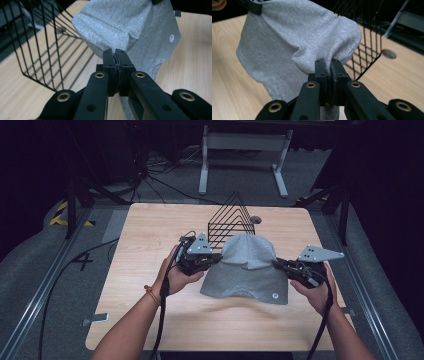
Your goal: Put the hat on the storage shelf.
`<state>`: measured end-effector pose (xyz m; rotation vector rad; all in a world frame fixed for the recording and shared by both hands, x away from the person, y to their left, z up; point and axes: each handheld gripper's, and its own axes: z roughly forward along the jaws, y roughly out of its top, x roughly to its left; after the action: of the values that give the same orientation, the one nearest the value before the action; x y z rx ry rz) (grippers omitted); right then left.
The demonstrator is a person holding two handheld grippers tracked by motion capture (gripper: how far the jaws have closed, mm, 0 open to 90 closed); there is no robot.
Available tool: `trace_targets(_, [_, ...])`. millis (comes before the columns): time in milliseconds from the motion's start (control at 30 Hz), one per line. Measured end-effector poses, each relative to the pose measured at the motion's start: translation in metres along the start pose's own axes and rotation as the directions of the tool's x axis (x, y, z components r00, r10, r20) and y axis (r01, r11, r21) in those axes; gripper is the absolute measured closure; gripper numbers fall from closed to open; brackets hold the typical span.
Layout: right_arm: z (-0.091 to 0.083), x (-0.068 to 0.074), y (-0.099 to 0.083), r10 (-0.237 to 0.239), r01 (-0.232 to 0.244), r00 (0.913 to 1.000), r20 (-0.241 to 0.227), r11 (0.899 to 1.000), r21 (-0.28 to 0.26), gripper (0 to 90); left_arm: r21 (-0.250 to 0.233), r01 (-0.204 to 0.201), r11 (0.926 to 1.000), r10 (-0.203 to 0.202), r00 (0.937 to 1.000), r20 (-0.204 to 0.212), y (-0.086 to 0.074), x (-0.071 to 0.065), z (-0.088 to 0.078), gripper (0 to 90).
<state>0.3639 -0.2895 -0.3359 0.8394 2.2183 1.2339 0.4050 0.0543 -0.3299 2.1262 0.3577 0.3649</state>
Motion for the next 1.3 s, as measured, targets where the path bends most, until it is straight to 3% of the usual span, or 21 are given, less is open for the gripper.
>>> trace_targets(433, [-0.03,-0.019,0.056,-0.017,0.025,0.9978,0.064,0.991,-0.133,85.6,-0.079,-0.033,0.9963,0.03,0.9985,-0.046,0.05,0.017,-0.022,88.0])
trace_targets(600, [-0.035,-0.026,0.075,-0.025,0.036,0.9963,0.083,0.99,-0.133,85.6,-0.092,-0.051,0.9945,0.045,0.9966,-0.069,0.071,0.024,-0.03,88.1])
trace_targets(767, [-0.032,-0.033,0.088,-0.024,0.036,0.9957,0.09,0.99,-0.137,85.6,-0.094,-0.057,0.9939,0.049,0.9953,-0.083,0.081,0.032,-0.031,88.0])
trace_targets(1300, [-0.008,-0.056,0.131,-0.068,0.081,0.9895,0.128,0.991,-0.105,85.6,-0.143,-0.007,0.9897,-0.013,0.99,-0.141,0.108,0.077,-0.037,88.0])
